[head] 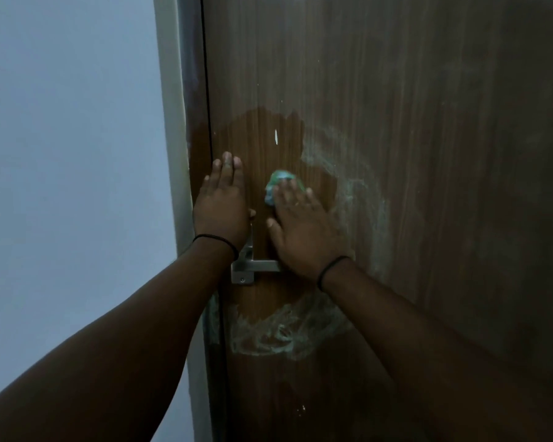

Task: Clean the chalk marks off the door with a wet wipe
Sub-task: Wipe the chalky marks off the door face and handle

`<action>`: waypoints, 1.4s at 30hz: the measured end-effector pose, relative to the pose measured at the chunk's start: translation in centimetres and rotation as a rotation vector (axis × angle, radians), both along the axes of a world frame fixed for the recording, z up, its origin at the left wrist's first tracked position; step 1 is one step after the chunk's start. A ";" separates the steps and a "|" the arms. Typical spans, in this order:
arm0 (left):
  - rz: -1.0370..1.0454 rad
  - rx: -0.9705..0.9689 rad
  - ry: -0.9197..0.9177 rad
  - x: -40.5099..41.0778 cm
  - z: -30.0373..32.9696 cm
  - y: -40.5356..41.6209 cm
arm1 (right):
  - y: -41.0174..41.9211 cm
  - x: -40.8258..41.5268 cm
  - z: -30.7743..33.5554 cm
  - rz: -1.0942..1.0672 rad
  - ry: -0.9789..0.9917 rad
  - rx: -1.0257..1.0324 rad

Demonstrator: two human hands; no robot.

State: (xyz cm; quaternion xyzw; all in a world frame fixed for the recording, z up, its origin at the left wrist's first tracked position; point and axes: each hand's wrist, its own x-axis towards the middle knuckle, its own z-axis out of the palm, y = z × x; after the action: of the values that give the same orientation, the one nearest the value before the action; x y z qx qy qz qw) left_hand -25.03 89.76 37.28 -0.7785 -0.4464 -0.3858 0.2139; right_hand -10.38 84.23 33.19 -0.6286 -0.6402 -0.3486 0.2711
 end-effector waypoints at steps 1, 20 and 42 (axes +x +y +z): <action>0.006 -0.001 0.008 -0.1 0.1 0.0 | -0.3 -0.1 -0.7 0.013 -0.042 -0.026; -0.037 -0.013 0.022 -1.0 -0.2 0.3 | 0.2 0.5 4.0 -0.023 -0.015 0.069; 0.049 -0.051 0.049 -0.3 -0.2 -0.7 | -0.8 3.8 4.8 -0.067 -0.027 0.098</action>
State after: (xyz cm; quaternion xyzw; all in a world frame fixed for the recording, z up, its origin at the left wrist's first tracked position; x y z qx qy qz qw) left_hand -25.29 89.06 37.08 -0.7819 -0.4694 -0.3498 0.2143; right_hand -6.54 83.45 38.00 -0.6309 -0.6046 -0.3967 0.2810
